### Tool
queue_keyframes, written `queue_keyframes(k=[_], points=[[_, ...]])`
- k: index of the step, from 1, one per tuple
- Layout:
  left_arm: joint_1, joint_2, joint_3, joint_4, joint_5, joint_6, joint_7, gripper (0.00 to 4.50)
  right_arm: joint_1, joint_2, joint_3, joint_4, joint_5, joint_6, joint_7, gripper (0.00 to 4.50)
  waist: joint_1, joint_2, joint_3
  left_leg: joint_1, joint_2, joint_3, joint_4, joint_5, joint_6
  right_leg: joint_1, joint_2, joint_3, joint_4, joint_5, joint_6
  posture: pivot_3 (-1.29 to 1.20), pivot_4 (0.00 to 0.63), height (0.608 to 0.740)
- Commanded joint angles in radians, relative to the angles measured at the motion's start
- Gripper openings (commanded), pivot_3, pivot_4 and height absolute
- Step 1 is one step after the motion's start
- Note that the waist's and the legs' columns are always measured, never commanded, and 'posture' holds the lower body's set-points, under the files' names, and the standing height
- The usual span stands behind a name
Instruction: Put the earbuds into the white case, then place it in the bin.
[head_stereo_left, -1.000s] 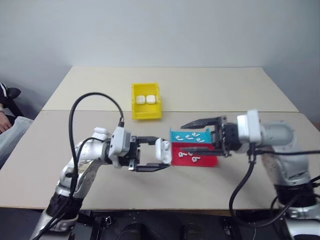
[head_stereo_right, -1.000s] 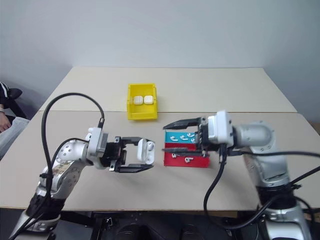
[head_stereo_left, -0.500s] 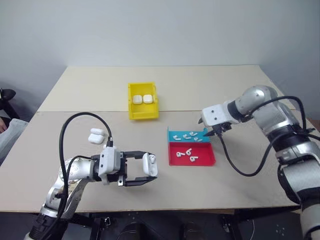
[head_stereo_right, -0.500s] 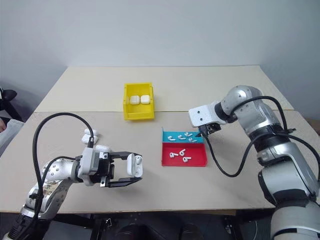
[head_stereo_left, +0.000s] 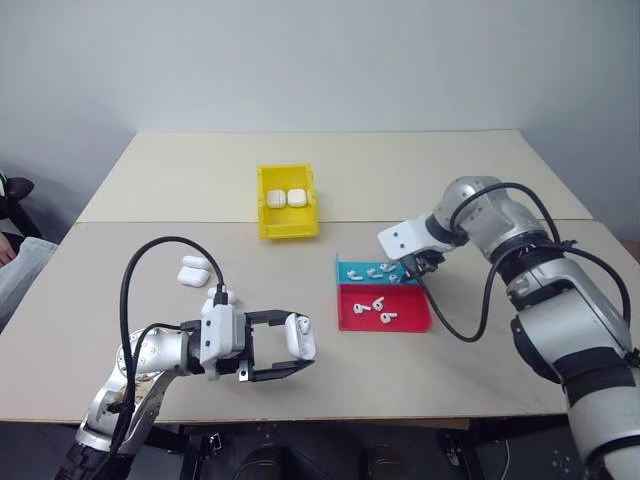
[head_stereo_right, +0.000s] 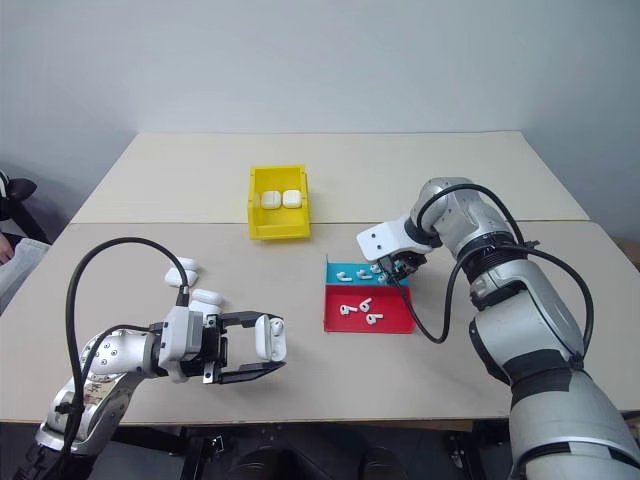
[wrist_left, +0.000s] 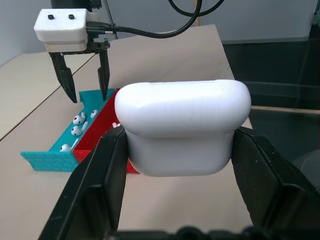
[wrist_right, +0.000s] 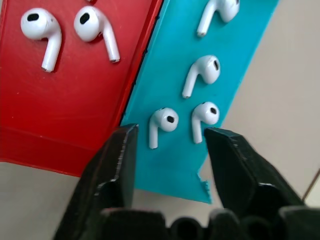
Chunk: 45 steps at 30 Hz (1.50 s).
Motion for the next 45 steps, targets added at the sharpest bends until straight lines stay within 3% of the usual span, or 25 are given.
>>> queue_keyframes(k=[1,39,43,45], points=[[-0.003,-0.002,0.002,-0.026,-0.004,-0.018,0.010,2.79,-0.037,0.012,-0.013,0.019,-0.009,-0.023,-0.002,2.33,0.000,0.000,0.000,0.000,0.000,0.000,0.000,0.000,0.000,0.000,0.000,0.000,0.000,0.000,0.000,0.00,0.150,0.740],[-0.026,-0.001,-0.001,-0.010,0.027,-0.017,0.025,2.79,-0.079,0.084,-0.014,0.209,-0.097,-0.041,-0.056,2.33,-0.003,0.000,0.000,0.000,0.000,0.000,-0.001,0.001,-0.001,0.000,0.000,0.000,0.000,0.000,0.000,0.00,0.150,0.740],[-0.028,-0.002,-0.003,-0.012,0.026,-0.013,0.027,2.79,-0.078,0.084,-0.014,0.211,-0.097,-0.044,-0.053,1.40,-0.003,0.000,0.000,0.000,0.000,0.000,-0.001,0.001,-0.001,0.000,0.000,0.000,0.000,0.000,0.000,0.00,0.150,0.740],[-0.027,0.000,-0.003,-0.016,0.025,-0.009,0.029,2.79,-0.076,0.083,-0.015,0.210,-0.095,-0.050,-0.049,1.40,-0.003,0.000,0.000,0.000,0.000,0.000,-0.001,0.001,-0.001,0.000,0.000,0.000,0.000,0.000,0.000,0.00,0.150,0.740]])
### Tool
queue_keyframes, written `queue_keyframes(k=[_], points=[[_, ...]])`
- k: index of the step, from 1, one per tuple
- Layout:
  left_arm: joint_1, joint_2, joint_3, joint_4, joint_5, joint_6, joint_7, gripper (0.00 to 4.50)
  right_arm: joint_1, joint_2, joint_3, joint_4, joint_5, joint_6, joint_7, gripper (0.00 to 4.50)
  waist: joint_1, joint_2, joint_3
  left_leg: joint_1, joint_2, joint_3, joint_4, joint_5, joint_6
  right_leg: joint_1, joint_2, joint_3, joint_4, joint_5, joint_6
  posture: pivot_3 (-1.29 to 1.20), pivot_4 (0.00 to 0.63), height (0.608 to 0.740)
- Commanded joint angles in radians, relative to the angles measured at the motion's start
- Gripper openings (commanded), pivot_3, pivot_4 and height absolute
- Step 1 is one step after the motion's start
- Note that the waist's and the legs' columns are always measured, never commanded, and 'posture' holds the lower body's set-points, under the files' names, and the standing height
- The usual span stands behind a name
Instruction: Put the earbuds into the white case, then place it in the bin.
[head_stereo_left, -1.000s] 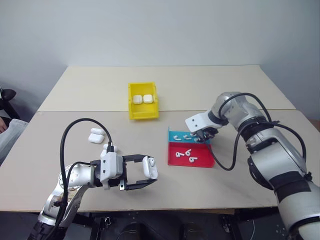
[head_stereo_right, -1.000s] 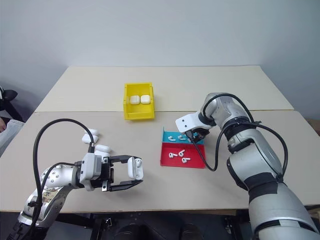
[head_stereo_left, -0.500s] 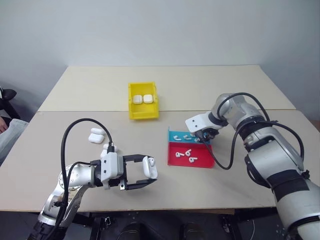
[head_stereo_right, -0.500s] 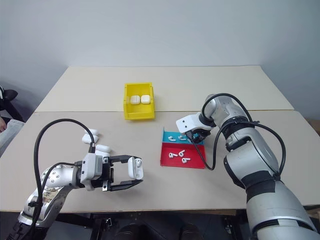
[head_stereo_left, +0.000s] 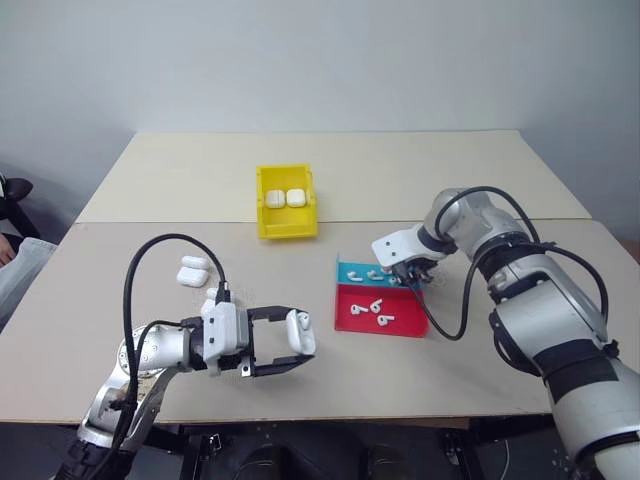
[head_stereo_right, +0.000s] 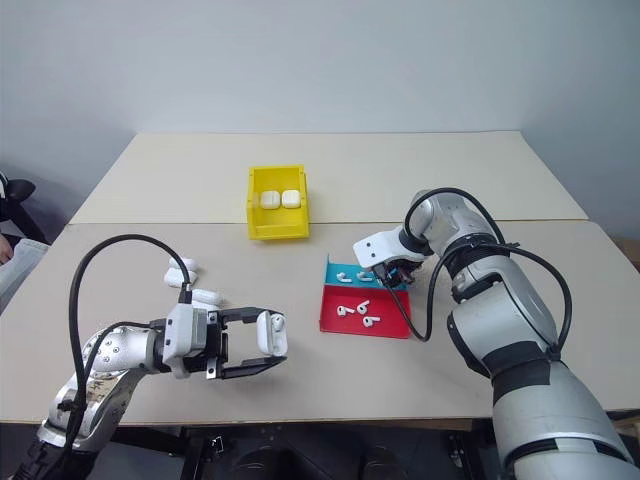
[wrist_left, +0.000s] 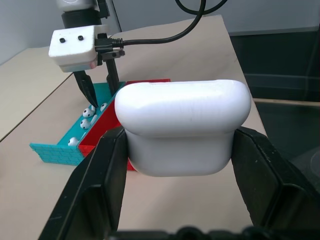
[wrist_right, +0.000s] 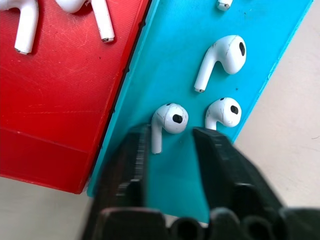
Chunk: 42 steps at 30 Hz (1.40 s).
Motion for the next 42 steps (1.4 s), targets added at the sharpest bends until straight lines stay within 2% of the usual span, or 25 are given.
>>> queue_keyframes(k=[1,10,19,25,28,42], points=[[-0.005,0.005,0.000,-0.024,-0.010,-0.005,0.006,2.79,-0.025,-0.004,-0.018,-0.007,0.006,-0.021,0.006,1.40,0.000,0.000,0.000,0.000,0.000,0.000,0.000,0.000,0.000,0.000,0.000,0.000,0.000,0.000,0.000,0.00,0.150,0.740],[-0.006,0.002,-0.001,-0.023,-0.013,-0.004,0.008,2.79,-0.020,-0.010,-0.017,-0.014,0.004,-0.067,-0.007,1.40,0.000,0.000,0.000,0.000,0.000,0.000,0.000,0.000,0.000,0.000,0.000,0.000,0.000,0.000,0.000,0.00,0.150,0.740],[0.000,0.004,-0.003,-0.018,-0.008,-0.010,0.008,2.79,-0.016,-0.032,0.009,-0.015,-0.050,-0.168,-0.080,1.40,0.000,0.000,0.000,0.000,0.000,0.000,0.000,0.000,0.000,0.000,0.000,0.000,0.000,0.000,0.000,0.00,0.150,0.740],[0.000,0.004,-0.004,-0.015,-0.005,-0.012,0.007,2.79,-0.011,-0.048,0.009,-0.012,-0.058,-0.241,-0.059,1.40,0.000,0.000,0.000,0.000,0.000,0.000,0.000,0.001,-0.001,0.000,0.000,0.000,0.000,0.000,0.000,0.00,0.150,0.740],[-0.001,0.004,-0.005,-0.013,-0.004,-0.011,0.008,2.79,-0.013,-0.046,-0.001,-0.011,-0.053,-0.236,-0.061,1.91,0.000,0.000,0.000,0.000,0.000,0.000,0.000,0.001,-0.001,0.000,0.000,0.000,0.000,0.000,0.000,0.00,0.150,0.740],[-0.008,-0.005,-0.010,-0.002,-0.001,-0.022,0.012,2.79,-0.063,-0.053,-0.022,-0.034,-0.040,-0.247,-0.038,1.91,0.000,0.000,0.000,0.000,0.000,0.000,0.000,0.001,-0.001,0.000,0.000,0.000,0.000,0.000,0.000,0.00,0.150,0.740]])
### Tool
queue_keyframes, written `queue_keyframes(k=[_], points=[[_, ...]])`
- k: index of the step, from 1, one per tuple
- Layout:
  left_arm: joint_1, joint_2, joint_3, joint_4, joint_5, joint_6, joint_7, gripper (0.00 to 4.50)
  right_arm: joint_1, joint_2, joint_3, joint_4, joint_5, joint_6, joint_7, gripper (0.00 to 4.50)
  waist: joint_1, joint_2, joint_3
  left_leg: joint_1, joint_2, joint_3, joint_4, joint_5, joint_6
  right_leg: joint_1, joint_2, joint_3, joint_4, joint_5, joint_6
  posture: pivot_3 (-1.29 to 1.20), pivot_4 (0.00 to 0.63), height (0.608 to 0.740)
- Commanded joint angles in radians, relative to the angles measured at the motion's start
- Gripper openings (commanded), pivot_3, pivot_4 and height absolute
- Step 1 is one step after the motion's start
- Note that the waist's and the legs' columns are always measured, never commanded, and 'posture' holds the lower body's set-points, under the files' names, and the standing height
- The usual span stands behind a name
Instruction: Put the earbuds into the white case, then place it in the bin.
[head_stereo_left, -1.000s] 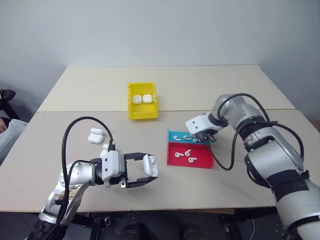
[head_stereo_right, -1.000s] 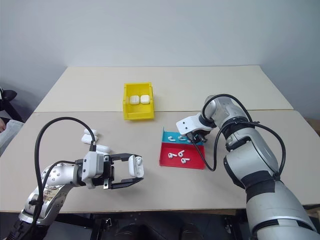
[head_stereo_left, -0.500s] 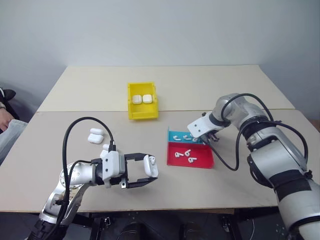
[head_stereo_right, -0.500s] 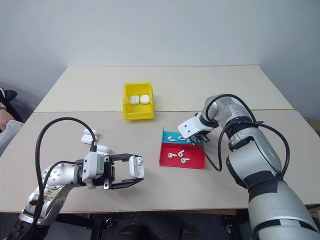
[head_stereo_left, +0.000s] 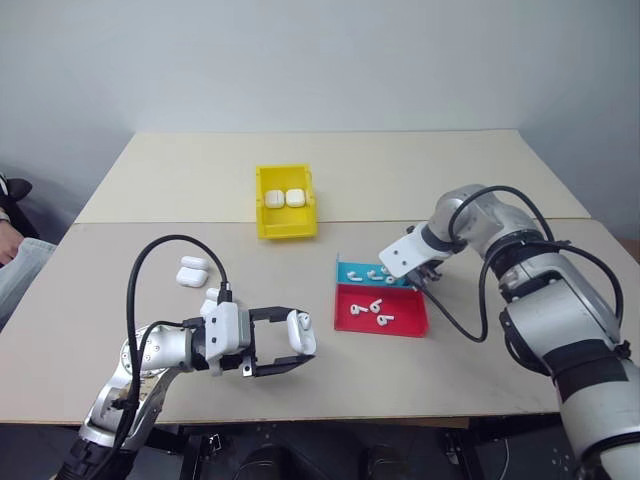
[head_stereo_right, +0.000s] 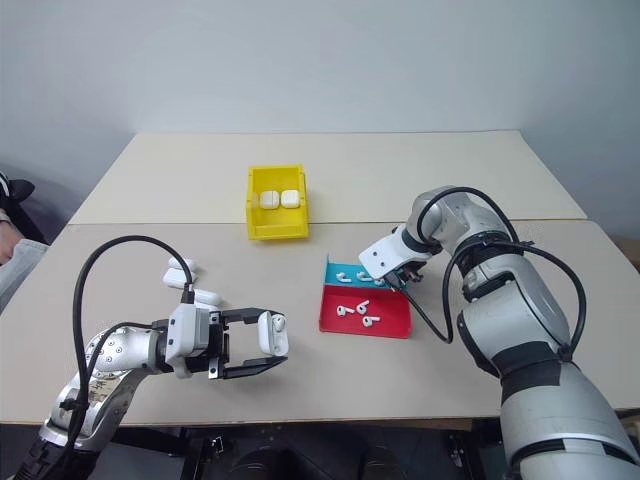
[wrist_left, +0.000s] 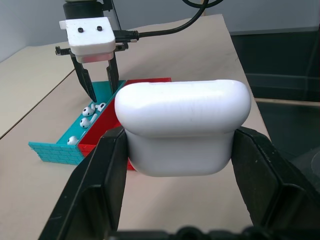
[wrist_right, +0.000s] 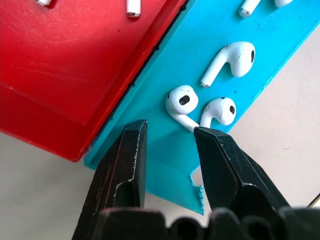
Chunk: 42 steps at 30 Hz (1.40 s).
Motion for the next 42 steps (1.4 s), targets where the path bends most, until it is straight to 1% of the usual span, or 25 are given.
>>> queue_keyframes(k=[1,7,14,42], points=[[-0.007,-0.004,0.001,-0.014,-0.004,-0.021,0.006,2.79,-0.067,0.003,-0.026,-0.020,0.015,0.030,-0.011,1.91,0.000,0.000,0.000,0.000,0.000,0.000,0.000,0.000,0.000,0.000,0.000,0.000,0.000,0.000,0.000,0.00,0.150,0.740],[-0.004,-0.003,0.000,-0.019,-0.003,-0.016,0.013,2.79,-0.102,0.042,0.001,0.019,-0.025,0.067,-0.094,1.91,-0.003,0.000,0.000,0.000,0.000,0.001,-0.001,0.002,-0.003,-0.001,0.000,0.001,0.001,0.000,0.000,0.00,0.150,0.740],[0.015,0.008,0.013,-0.029,-0.004,-0.019,0.018,2.79,-0.110,0.088,0.000,0.059,-0.034,0.095,-0.114,1.91,-0.003,0.000,0.000,0.000,0.000,0.001,-0.001,0.002,-0.003,-0.001,0.000,0.001,0.001,0.000,0.000,0.00,0.150,0.740],[0.048,0.015,0.017,-0.053,0.010,-0.024,0.051,2.79,-0.069,0.117,0.014,0.130,-0.089,0.153,-0.190,1.91,-0.004,0.000,0.000,0.000,0.000,0.002,-0.001,0.002,-0.003,-0.002,0.000,0.002,0.001,0.000,0.000,0.00,0.150,0.740]])
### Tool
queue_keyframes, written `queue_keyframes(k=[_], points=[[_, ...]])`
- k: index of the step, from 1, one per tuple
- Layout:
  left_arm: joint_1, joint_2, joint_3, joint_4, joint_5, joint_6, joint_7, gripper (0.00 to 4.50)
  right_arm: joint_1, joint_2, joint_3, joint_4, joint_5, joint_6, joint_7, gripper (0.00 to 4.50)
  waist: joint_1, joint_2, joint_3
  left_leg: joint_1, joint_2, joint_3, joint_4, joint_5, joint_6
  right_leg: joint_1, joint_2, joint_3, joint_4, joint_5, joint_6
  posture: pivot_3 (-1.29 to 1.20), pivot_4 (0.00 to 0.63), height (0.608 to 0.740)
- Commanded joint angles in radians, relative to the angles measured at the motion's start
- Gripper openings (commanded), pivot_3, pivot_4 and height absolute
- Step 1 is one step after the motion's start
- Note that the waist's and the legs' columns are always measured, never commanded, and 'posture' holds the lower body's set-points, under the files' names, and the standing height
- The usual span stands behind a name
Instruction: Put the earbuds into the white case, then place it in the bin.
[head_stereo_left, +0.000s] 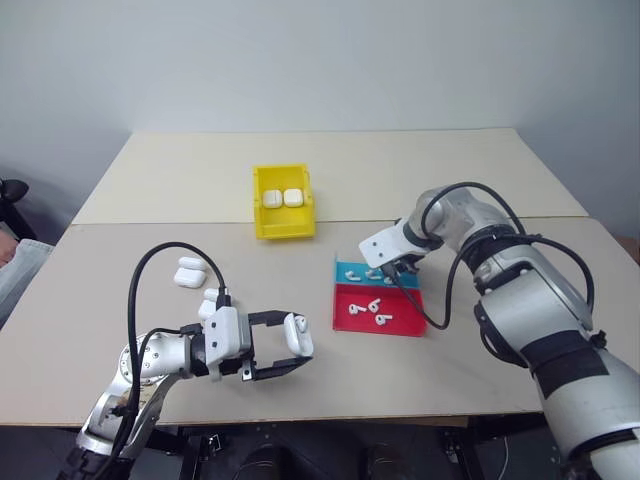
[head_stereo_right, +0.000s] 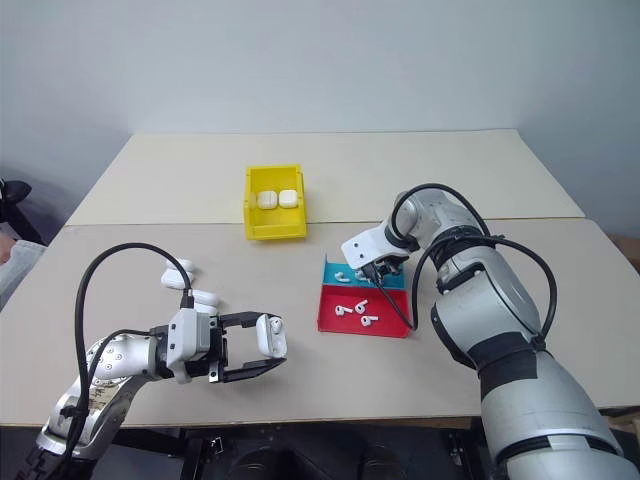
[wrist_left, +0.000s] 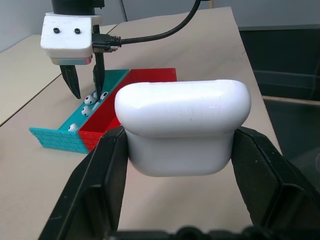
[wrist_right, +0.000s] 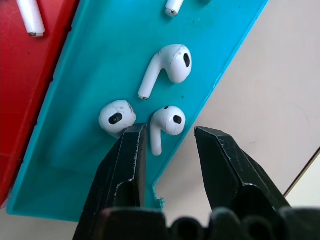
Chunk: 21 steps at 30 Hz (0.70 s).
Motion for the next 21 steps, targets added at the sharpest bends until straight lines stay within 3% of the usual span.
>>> queue_keyframes(k=[1,21], points=[[0.006,0.008,0.018,-0.038,-0.006,-0.022,0.009,2.79,-0.005,0.001,-0.002,0.001,-0.001,0.011,-0.006,1.91,0.000,0.000,0.000,0.000,0.000,0.000,0.000,0.000,0.000,0.000,0.000,0.000,0.000,0.000,0.000,0.00,0.150,0.740],[0.015,0.011,0.016,-0.049,-0.004,-0.020,0.023,2.79,0.003,0.004,0.003,0.009,-0.010,-0.007,-0.038,1.91,-0.001,0.000,0.000,0.000,0.000,0.000,0.000,0.000,0.000,0.000,0.000,0.000,0.000,0.000,0.000,0.00,0.150,0.740]])
